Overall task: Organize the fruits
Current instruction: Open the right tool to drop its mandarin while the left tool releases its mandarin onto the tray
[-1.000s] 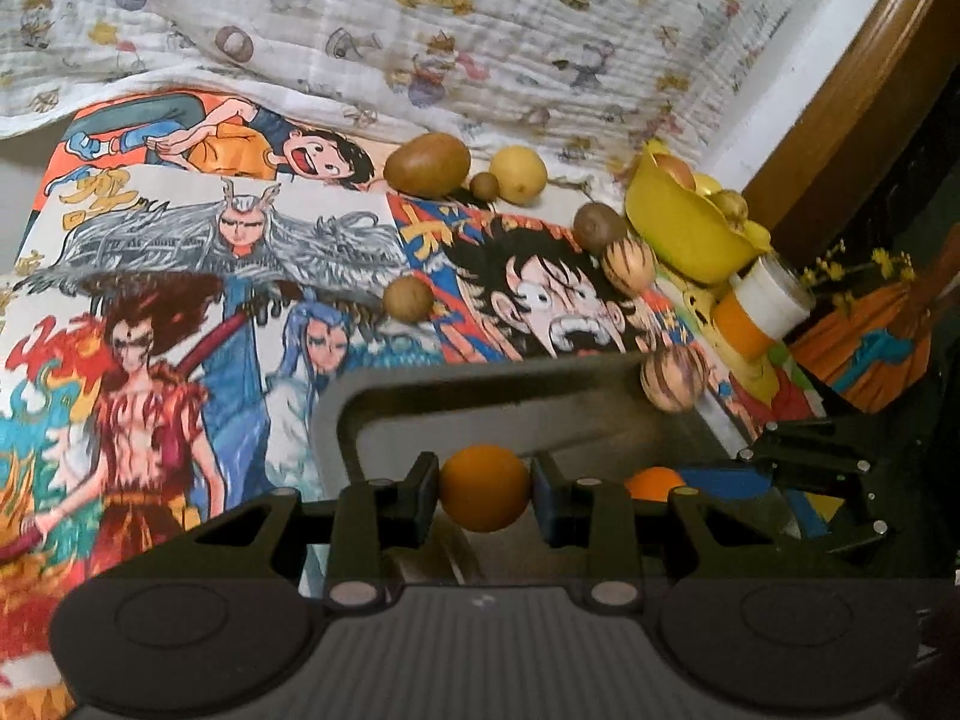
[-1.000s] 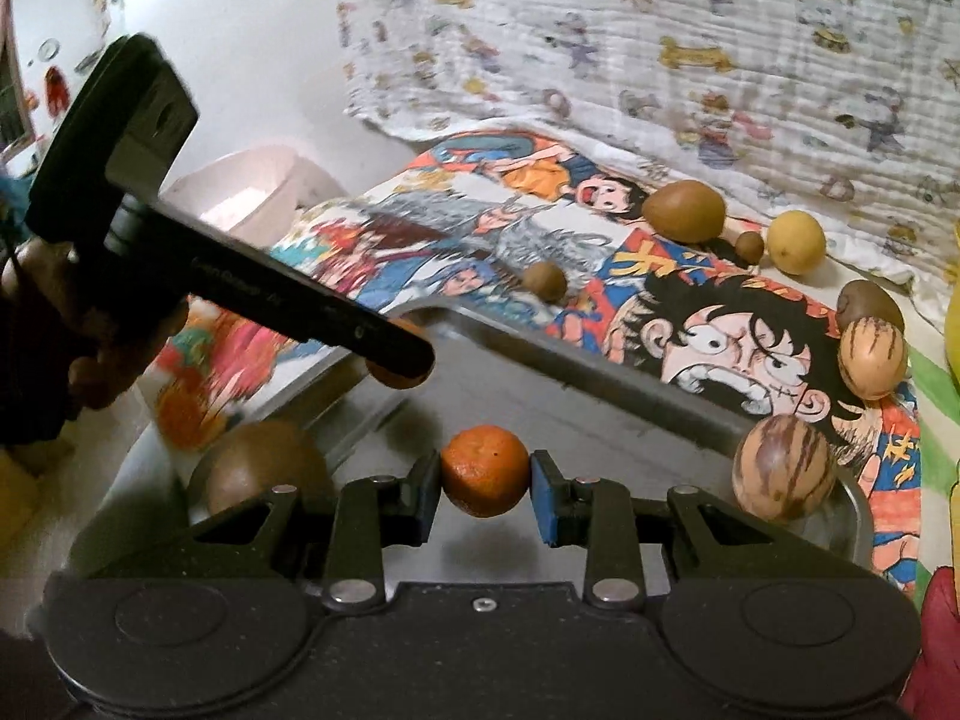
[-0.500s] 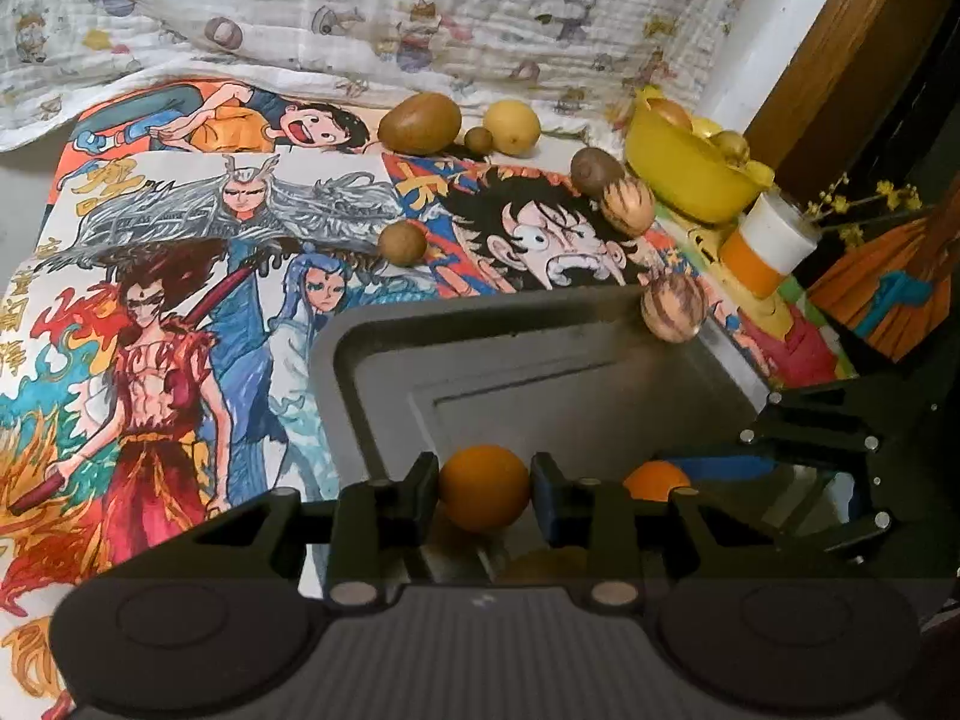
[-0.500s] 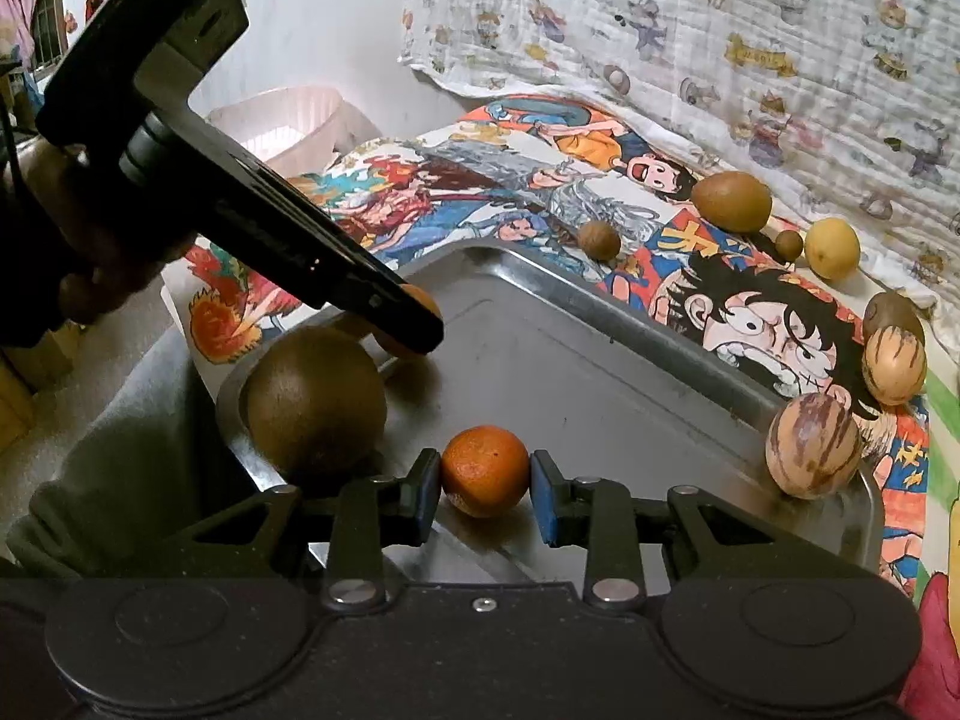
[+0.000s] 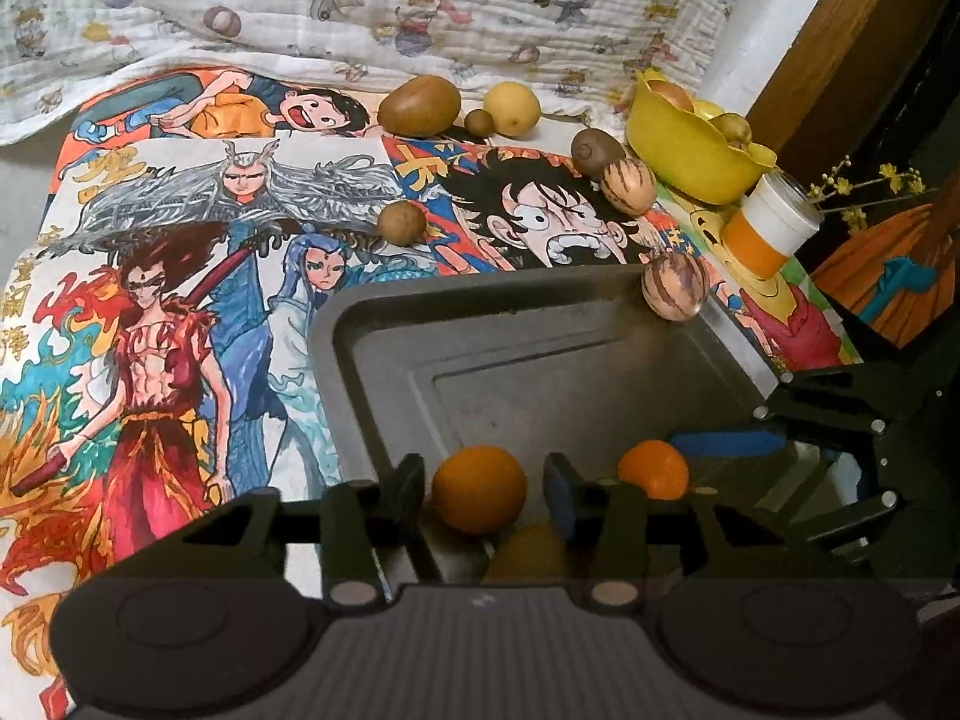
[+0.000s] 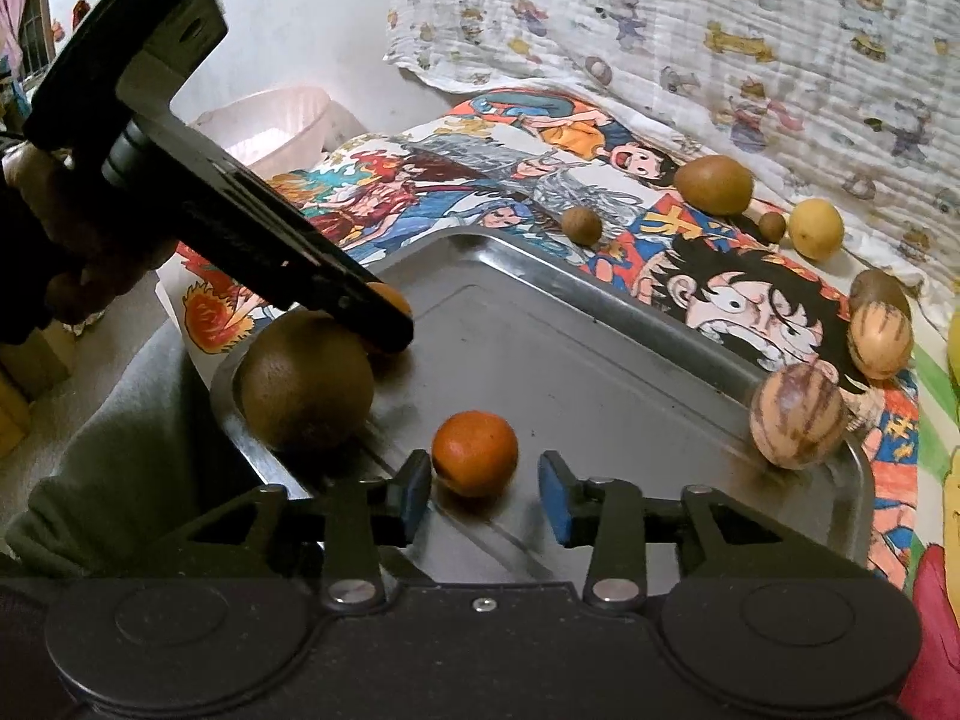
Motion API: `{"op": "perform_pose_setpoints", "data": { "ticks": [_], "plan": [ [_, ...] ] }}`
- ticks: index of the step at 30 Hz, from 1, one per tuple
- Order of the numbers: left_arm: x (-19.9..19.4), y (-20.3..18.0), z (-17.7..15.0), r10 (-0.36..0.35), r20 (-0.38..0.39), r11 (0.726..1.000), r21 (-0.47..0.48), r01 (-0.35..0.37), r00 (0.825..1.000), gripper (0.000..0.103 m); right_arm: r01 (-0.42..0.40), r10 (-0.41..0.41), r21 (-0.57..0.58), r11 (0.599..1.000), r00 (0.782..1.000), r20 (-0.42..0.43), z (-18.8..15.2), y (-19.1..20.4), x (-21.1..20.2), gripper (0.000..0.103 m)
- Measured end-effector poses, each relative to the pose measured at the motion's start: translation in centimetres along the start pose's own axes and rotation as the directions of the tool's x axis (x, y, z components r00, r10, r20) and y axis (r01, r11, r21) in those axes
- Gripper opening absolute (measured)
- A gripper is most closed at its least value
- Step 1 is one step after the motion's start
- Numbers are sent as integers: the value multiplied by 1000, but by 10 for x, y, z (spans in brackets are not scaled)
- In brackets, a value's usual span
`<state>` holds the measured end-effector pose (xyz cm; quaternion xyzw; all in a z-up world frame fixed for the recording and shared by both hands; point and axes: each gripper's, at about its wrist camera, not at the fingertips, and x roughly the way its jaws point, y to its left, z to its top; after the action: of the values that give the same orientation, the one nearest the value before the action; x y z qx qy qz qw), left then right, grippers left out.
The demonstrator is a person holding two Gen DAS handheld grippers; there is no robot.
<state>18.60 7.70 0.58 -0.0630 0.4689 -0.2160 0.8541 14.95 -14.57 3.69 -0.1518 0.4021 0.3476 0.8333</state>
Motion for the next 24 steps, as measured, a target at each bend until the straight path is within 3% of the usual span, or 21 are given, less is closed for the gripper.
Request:
{"op": "perform_pose_setpoints", "data": {
  "ticks": [5, 7, 15, 24],
  "plan": [
    [-8, -3, 0, 0, 19, 1000, -3, 0, 1000, 67, 17, -18, 42, 999, 1000, 22, -5, -11, -16, 60],
    [-11, -6, 1, 9, 32, 1000, 10, -9, 999, 79, 28, -31, 62, 998, 999, 36, -6, -15, -23, 68],
    [-23, -15, 8, 49, 81, 997, 52, -53, 996, 98, 93, -102, 122, 988, 992, 73, -9, -37, -52, 98],
    [-27, -13, 24, 98, 97, 992, 75, -105, 990, 102, 217, -228, 150, 965, 971, 66, -13, -68, -67, 102]
  ]
}}
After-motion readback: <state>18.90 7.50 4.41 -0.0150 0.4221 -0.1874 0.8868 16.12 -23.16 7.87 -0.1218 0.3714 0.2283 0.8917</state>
